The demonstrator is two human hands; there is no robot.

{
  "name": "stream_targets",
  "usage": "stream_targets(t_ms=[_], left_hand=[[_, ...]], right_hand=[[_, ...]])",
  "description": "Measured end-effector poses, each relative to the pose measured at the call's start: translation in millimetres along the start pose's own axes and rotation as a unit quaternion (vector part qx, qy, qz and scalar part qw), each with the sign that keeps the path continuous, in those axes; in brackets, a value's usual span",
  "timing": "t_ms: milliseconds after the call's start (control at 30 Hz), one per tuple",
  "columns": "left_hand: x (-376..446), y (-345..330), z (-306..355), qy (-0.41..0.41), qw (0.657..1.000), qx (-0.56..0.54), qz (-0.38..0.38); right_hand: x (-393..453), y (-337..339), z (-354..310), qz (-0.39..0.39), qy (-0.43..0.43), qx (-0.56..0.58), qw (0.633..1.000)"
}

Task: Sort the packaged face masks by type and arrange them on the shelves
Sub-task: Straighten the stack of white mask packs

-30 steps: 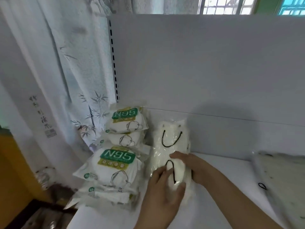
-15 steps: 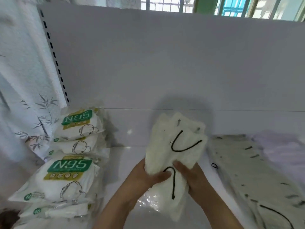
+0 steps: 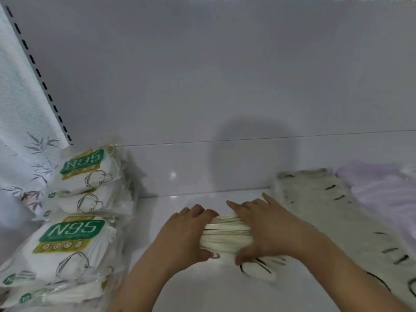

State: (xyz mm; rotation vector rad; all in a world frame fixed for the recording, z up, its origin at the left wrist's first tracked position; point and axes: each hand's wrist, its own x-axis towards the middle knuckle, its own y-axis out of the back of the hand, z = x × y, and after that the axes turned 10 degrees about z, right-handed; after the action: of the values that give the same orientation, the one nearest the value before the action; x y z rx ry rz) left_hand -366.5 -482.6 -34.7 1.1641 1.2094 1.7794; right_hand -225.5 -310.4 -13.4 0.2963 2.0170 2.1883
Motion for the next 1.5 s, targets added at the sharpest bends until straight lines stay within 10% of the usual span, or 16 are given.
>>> stream_targets(t_ms=[167,433,633,733,867,967,1100,1233,1367,1500], left_hand=[[-0.6,0.2,-10.5,0.047,0.994,-0.094,-0.026],[-18.9,2.7,-9.5,0.112,0.984,-0.135,0.02],[-39.8,-24.1,-8.6,0.299,0.87,-0.352,0.172],[-40.1,-28.9,-9.5,0.268,0.882,-0.369,0.117],[-30.1,-30.1,-13.1,0.236,0.893,-0.379,0.064],[-29.1,-25.3,-14.4,0.229,0.878,-0.396,0.14],[-41.8,-24.5,-28.4,0.229,0.868,-0.417,0.145],[-55.1,-34.0,-37.0,0.185,0.902,-0.39,-0.009],[-48.7,-30.6,-28.7,0.166,0.892,-0.411,0.093],[-51.5,-24.0,-29.3,0.159,0.873,-0.432,0.164]], right_hand=[[-19.4,4.8,7.4,-0.092,-0.004,0.095,0.991],[-12.6,-23.8,36.4,0.076,-0.087,0.235,0.965],[-23.0,-39.3,45.4,0.16,-0.174,0.448,0.862],[-24.9,-51.8,38.9,0.164,-0.229,0.529,0.801],[-32.5,-52.5,35.9,0.059,-0.173,0.488,0.853],[-35.8,-29.9,39.6,0.126,-0.151,0.438,0.877],[-42.9,-14.1,43.3,0.211,-0.172,0.523,0.808],[-57.4,-40.0,28.1,0.022,-0.131,0.521,0.843],[-52.9,-48.8,25.2,0.128,-0.17,0.483,0.85],[-51.1,-42.3,28.0,0.198,-0.196,0.597,0.752]])
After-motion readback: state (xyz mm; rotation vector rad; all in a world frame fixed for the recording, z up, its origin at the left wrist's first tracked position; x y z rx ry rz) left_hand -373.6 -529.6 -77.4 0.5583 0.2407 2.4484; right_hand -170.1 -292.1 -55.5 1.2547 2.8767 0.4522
